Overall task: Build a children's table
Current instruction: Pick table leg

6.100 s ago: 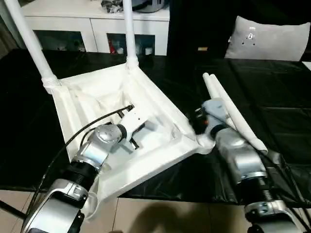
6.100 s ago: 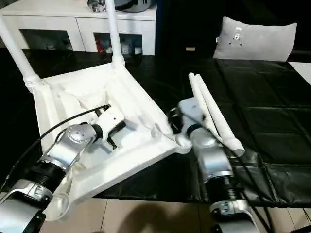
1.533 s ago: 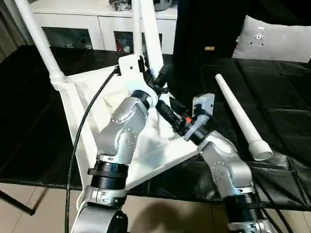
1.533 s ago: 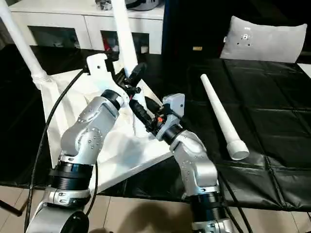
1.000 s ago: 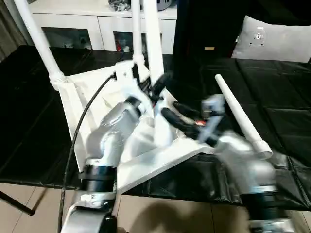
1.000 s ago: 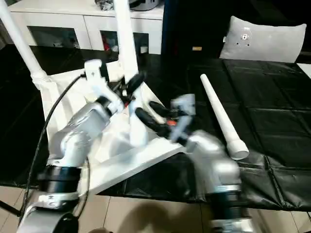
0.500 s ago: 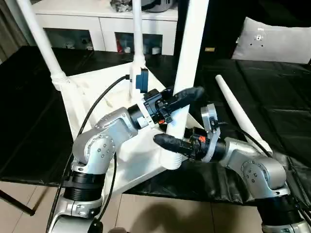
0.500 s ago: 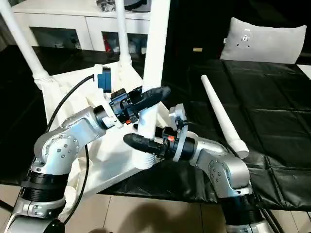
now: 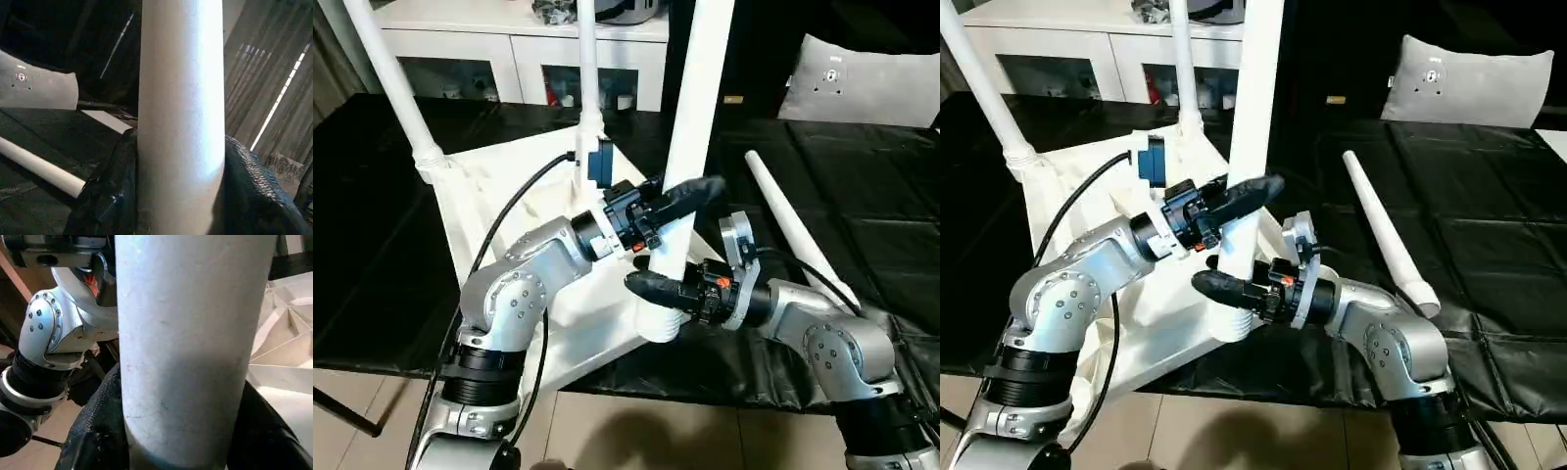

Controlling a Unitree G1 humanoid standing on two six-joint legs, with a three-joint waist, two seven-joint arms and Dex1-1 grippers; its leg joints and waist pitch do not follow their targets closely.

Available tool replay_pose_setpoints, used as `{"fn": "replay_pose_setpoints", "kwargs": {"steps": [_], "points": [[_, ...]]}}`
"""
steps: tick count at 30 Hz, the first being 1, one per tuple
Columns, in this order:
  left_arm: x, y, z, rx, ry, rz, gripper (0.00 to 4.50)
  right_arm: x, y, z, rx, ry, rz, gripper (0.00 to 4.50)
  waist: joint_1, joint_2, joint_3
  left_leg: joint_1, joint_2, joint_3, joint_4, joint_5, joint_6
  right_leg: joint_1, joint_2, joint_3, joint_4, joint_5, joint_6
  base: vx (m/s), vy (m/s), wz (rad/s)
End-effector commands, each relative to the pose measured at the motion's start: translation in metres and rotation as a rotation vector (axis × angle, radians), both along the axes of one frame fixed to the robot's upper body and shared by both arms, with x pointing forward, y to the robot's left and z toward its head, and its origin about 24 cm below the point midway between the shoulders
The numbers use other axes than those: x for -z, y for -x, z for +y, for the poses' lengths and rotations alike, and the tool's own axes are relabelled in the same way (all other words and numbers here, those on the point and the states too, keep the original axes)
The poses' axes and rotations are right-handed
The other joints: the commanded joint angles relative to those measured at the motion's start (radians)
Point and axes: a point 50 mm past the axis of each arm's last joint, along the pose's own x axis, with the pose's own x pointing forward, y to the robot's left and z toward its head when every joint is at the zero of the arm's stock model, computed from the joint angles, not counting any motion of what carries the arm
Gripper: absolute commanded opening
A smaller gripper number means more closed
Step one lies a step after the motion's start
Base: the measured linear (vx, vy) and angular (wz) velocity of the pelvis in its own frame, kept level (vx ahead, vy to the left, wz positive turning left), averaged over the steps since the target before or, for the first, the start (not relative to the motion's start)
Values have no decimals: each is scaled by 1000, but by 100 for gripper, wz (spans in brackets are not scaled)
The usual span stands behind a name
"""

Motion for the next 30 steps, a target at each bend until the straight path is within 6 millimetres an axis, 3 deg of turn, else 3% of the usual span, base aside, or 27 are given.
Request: {"fn": "replay_pose_setpoints", "kwargs": {"steps": [1, 4, 5, 12, 15, 17, 20, 25, 26, 29, 30], "points": [[1, -1, -1, -37, -48, -30, 185, -3, -3, 2, 44, 36, -44, 195, 4, -11, -70, -3, 8, 5, -67, -163, 23, 65, -38, 32, -69, -296, -142, 0, 0, 0], [-1, -4, -1, -89, -49, -50, 185, -3, -7, 4, 89, 52, -60, 195, 4, -11, -69, -3, 8, 4, -67, -164, 19, 64, -39, 32, -70, -307, -132, 0, 0, 0], [-2, -5, -1, -109, -46, -64, 240, -3, -7, 5, 92, 63, -66, 195, 3, -11, -70, -3, 9, 4, -67, -162, 17, 64, -39, 32, -70, -304, -131, 0, 0, 0], [0, -5, 0, -186, -96, -127, 297, 2, -17, 14, 220, 127, -107, 195, -1, -10, -69, -3, 9, 4, -69, -167, 7, 61, -40, 34, -70, -301, -122, 0, 0, 0], [-2, -17, 4, -406, -104, -163, 305, 3, -32, 17, 399, 176, -147, 195, -4, -10, -68, -3, 10, 2, -71, -177, -5, 59, -38, 33, -72, -301, -118, 0, 0, 0], [-4, -20, 5, -475, -107, -176, 339, 3, -35, 18, 429, 185, -160, 195, -4, -13, -69, -2, 8, 3, -70, -185, -6, 62, -39, 33, -74, -319, -104, 0, 0, 0], [-4, -25, -1, -567, -137, -200, 339, 0, -41, 21, 515, 171, -173, 195, -2, -13, -72, -2, 9, 3, -70, -165, -1, 61, -38, 35, -68, -281, -98, 0, 0, 0], [-1, -27, -12, -619, -129, -163, 339, -4, -48, 27, 594, 146, -181, 195, -3, -12, -72, -5, 7, 4, -67, -154, 7, 62, -38, 36, -64, -229, -126, 0, 0, 0], [-1, -27, -14, -622, -135, -167, 301, -4, -49, 28, 602, 145, -181, 195, -3, -12, -73, -5, 7, 4, -67, -156, 8, 63, -38, 36, -63, -226, -126, 0, 0, 0], [0, -29, -18, -660, -141, -181, 301, -4, -51, 30, 628, 144, -183, 195, -4, -11, -72, -4, 8, 4, -68, -164, 12, 62, -38, 36, -66, -235, -123, 0, 0, 0], [0, -29, -19, -657, -144, -185, 278, -3, -51, 31, 627, 148, -184, 195, -3, -12, -72, -5, 7, 4, -68, -169, 11, 62, -38, 36, -67, -246, -120, 0, 0, 0]]}}
